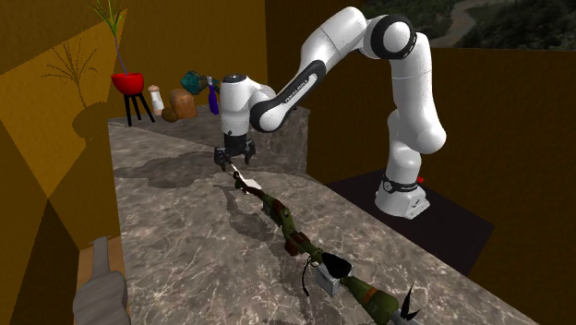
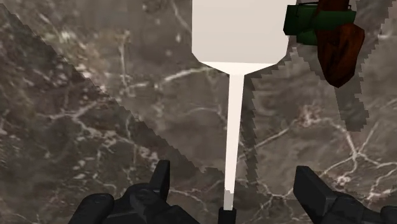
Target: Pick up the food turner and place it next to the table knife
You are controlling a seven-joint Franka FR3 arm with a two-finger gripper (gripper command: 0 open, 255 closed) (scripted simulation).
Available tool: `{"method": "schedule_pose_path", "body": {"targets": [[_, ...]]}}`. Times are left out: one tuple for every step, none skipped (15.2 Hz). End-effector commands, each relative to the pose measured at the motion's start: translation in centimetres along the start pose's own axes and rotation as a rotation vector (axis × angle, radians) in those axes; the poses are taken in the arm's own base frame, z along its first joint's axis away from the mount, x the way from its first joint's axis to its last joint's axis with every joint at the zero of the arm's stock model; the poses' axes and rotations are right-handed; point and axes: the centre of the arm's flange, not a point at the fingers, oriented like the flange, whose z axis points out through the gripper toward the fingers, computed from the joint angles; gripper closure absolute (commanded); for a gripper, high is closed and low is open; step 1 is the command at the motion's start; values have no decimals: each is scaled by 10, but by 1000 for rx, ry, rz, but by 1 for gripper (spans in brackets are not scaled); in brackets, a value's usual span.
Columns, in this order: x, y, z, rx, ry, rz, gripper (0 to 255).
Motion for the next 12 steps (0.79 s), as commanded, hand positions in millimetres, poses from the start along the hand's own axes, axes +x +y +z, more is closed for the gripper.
{"method": "schedule_pose_path", "body": {"targets": [[0,0,0,0,0,0,0],[0,0,0,0,0,0,0],[0,0,0,0,0,0,0],[0,0,0,0,0,0,0],[0,0,0,0,0,0,255],[0,0,0,0,0,0,255],[0,0,0,0,0,0,255],[0,0,0,0,0,0,255],[0,0,0,0,0,0,255],[0,0,0,0,0,0,255],[0,0,0,0,0,0,255],[0,0,0,0,0,0,255]]}}
